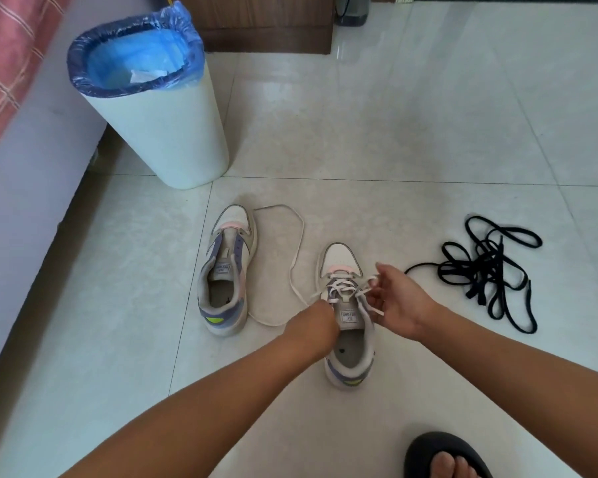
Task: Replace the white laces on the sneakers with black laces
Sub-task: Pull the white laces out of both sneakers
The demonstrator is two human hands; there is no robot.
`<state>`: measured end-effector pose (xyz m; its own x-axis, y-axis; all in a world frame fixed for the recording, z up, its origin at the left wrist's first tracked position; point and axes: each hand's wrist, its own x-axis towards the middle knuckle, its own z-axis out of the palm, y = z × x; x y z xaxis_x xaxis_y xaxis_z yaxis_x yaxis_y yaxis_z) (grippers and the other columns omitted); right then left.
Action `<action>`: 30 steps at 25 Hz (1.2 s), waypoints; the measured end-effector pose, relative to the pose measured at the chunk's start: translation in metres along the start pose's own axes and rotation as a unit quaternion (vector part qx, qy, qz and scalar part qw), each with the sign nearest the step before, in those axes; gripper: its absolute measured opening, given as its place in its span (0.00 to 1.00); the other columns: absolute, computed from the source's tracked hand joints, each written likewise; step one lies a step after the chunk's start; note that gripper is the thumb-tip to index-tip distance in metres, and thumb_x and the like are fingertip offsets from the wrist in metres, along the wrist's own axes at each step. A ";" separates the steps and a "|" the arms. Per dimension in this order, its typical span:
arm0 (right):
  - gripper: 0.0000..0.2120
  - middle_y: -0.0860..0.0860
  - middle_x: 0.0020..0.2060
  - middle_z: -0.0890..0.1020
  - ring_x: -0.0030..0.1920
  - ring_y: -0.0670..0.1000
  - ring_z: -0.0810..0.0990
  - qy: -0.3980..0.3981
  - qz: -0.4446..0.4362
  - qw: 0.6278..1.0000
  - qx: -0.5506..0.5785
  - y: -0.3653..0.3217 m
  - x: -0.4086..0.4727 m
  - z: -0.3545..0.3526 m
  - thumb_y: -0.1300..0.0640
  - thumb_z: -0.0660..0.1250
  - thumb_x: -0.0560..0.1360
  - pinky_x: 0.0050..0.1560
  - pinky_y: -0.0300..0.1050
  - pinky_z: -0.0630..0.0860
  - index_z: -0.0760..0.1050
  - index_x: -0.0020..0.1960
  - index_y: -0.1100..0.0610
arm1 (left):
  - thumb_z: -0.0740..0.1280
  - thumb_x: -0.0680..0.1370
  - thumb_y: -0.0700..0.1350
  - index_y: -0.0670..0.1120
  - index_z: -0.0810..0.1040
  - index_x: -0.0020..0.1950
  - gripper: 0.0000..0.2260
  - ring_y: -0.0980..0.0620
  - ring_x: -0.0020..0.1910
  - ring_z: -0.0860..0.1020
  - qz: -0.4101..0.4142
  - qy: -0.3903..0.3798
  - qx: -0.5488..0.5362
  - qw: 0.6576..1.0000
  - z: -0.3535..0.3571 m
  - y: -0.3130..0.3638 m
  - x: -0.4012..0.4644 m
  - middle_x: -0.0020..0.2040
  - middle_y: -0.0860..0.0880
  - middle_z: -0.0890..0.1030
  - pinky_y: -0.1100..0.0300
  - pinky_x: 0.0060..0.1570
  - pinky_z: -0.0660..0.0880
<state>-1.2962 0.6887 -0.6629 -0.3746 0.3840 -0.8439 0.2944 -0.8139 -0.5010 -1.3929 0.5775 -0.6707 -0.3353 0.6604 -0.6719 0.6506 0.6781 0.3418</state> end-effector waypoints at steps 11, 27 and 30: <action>0.20 0.48 0.22 0.64 0.22 0.47 0.60 0.019 -0.170 0.941 0.293 -0.098 0.011 -0.056 0.51 0.58 0.77 0.27 0.35 0.60 0.63 0.28 0.54 | 0.55 0.80 0.40 0.38 0.72 0.60 0.12 0.40 0.58 0.75 -0.025 0.019 -0.019 0.999 -0.001 -0.018 0.002 0.60 0.39 0.76 0.57 0.48 0.68; 0.17 0.49 0.41 0.73 0.39 0.50 0.72 -0.032 -0.122 0.721 -0.682 0.000 -0.016 0.028 0.50 0.66 0.75 0.30 0.38 0.63 0.62 0.55 0.56 | 0.62 0.77 0.45 0.40 0.77 0.49 0.10 0.43 0.47 0.79 0.026 0.018 -0.058 0.998 -0.044 -0.016 0.034 0.50 0.40 0.80 0.54 0.46 0.74; 0.14 0.53 0.42 0.73 0.40 0.54 0.72 0.006 -0.153 0.698 -0.699 0.006 -0.014 0.026 0.54 0.64 0.75 0.30 0.42 0.62 0.58 0.51 0.56 | 0.61 0.79 0.43 0.43 0.74 0.47 0.04 0.43 0.49 0.78 0.074 0.031 -0.047 0.996 -0.046 -0.017 0.040 0.52 0.41 0.79 0.52 0.48 0.76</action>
<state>-1.3120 0.6674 -0.6495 -0.6034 0.4577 -0.6530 0.7761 0.5254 -0.3489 -1.4488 0.6074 -0.6734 -0.2836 0.7715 -0.5695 0.6304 0.5975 0.4955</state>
